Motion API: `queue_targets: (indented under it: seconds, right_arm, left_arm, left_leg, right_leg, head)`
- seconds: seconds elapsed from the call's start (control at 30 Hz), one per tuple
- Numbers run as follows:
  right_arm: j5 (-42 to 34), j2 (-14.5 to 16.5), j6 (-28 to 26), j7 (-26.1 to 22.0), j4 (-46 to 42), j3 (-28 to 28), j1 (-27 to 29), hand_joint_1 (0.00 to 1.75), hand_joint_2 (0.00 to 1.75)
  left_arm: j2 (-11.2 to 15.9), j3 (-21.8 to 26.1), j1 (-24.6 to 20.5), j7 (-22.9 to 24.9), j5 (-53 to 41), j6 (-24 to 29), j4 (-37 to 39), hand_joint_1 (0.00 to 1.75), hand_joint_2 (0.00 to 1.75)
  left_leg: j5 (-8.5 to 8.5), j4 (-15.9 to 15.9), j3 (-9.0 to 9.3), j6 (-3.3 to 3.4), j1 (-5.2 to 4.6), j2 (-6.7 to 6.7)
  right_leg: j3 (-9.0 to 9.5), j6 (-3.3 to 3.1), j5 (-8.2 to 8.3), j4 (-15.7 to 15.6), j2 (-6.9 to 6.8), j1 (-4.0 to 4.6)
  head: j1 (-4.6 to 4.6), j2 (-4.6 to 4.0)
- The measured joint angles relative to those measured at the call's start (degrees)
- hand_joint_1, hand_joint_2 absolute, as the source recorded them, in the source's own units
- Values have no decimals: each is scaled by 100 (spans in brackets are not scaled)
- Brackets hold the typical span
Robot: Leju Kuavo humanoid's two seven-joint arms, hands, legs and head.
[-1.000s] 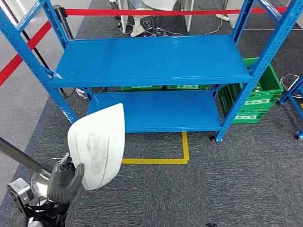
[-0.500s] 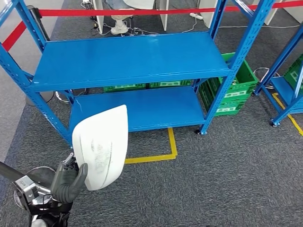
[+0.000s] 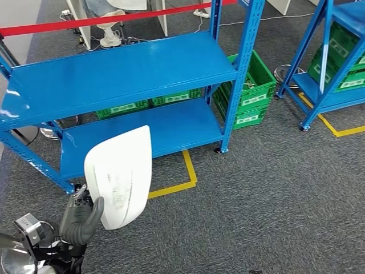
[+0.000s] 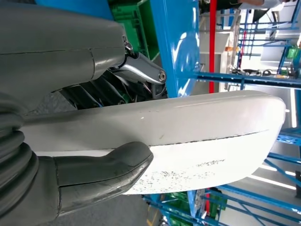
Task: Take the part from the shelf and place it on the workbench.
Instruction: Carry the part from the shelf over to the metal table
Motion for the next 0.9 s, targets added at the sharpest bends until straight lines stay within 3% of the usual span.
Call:
queue_targets:
  seconds: [0.07,0.1,0.13,0.2,0.27,0.3,0.33,0.4,0.43,0.47,0.53,0.6,0.63,0.7,0.73,0.8,0.83,0.9]
  right_arm:
    - [21,-2,1,-7,-1,2,-12,0,0]
    - [11,-3,1,-14,-1,2,-26,0,0]
    - [-9,-4,-1,-21,-1,2,-38,0,0]
    - [-68,-8,-4,-26,-1,2,-53,0,0]
    - [-113,-15,-2,-24,-1,1,-63,0,0]
    - [-126,-18,12,-35,0,1,-78,0,0]
    - [-133,-19,31,-56,0,0,-99,0,0]
    - [-138,-19,75,-103,1,-1,-135,0,0]
    - [-140,-20,86,-120,1,-1,-140,0,0]
    - [-142,-21,91,-131,1,-2,-140,0,0]
    - [-135,-25,83,-159,0,-3,-140,0,0]
    - [-74,-27,57,-224,0,2,-158,0,0]
    - [-27,-25,42,-258,0,8,-162,0,0]
    - [53,-21,18,-292,0,20,-141,0,0]
    - [71,-17,12,-293,0,22,-121,0,0]
    - [93,-6,18,-294,0,25,-98,0,0]
    - [109,1,32,-294,1,29,-95,0,0]
    - [146,9,74,-290,1,44,-85,0,0]
  left_arm:
    - [1,5,-13,-7,12,42,-3,175,175]
    - [1,5,-21,8,27,23,-5,175,175]
    - [3,3,-36,36,45,-20,-8,175,175]
    - [7,-12,-98,121,73,-124,-9,175,175]
    - [4,-32,-185,180,77,-166,-2,175,175]
    - [2,-40,-215,189,74,-175,2,175,175]
    - [4,-46,-231,192,69,-185,4,175,175]
    - [15,-60,-242,188,58,-201,6,175,175]
    - [21,-68,-251,187,56,-204,7,175,175]
    - [25,-79,-264,187,57,-205,7,175,175]
    - [26,-106,-292,180,59,-198,8,175,175]
    - [26,-128,-290,130,55,-127,5,175,175]
    - [27,-133,-267,95,51,-70,-1,175,175]
    - [32,-129,-194,40,40,30,-29,175,175]
    - [38,-125,-157,27,37,52,-48,175,175]
    - [58,-110,-74,2,33,67,-84,175,175]
    - [69,-103,-22,-6,31,74,-97,175,175]
    - [79,-95,87,-16,19,92,-110,175,175]
  left_leg:
    - [376,-797,408,49,13,-194]
    - [466,-1103,557,58,20,-287]
    - [494,-1284,635,66,23,-359]
    - [499,-1344,627,94,18,-311]
    - [544,-1366,616,163,31,-199]
    - [561,-1378,614,190,40,-128]
    - [567,-1379,610,206,36,-57]
    - [569,-1377,603,214,27,99]
    - [569,-1376,603,214,25,175]
    - [568,-1375,605,212,25,244]
    - [557,-1374,623,195,22,362]
    - [534,-1358,638,146,-10,458]
    - [527,-1351,643,119,-26,502]
    - [514,-1346,643,61,-33,586]
    - [475,-1320,635,27,-24,552]
    - [219,-988,496,-33,-7,327]
    - [15,-630,338,-48,-1,184]
    - [-314,147,-34,-55,0,50]
  right_leg:
    - [-23,42,33,16,137,8]
    - [-48,68,52,26,195,11]
    - [-80,101,74,32,246,10]
    - [-150,174,124,15,333,-7]
    - [-244,232,52,131,184,-4]
    - [-353,258,-88,358,34,0]
    - [-498,283,-287,707,-132,2]
    - [-800,331,-640,1452,-282,-7]
    - [-846,342,-686,1622,-304,-9]
    - [-776,344,-623,1556,-321,-10]
    - [-345,330,-315,859,-447,-5]
    - [50,266,-124,189,-607,21]
    - [125,227,-103,50,-641,36]
    - [107,140,-96,27,-537,47]
    - [97,106,-86,20,-487,40]
    - [84,39,-56,-3,-381,11]
    - [69,20,-47,-4,-325,4]
    - [41,0,-33,-3,-191,-1]
  head:
    - [-2,0]
    - [0,0]
    - [-1,0]
    - [-2,1]
    - [21,0]
    - [44,0]
    - [72,-1]
    - [97,-1]
    - [98,0]
    - [98,0]
    - [99,0]
    - [92,-1]
    - [86,0]
    - [75,0]
    - [72,0]
    - [62,0]
    - [55,-1]
    - [52,-1]
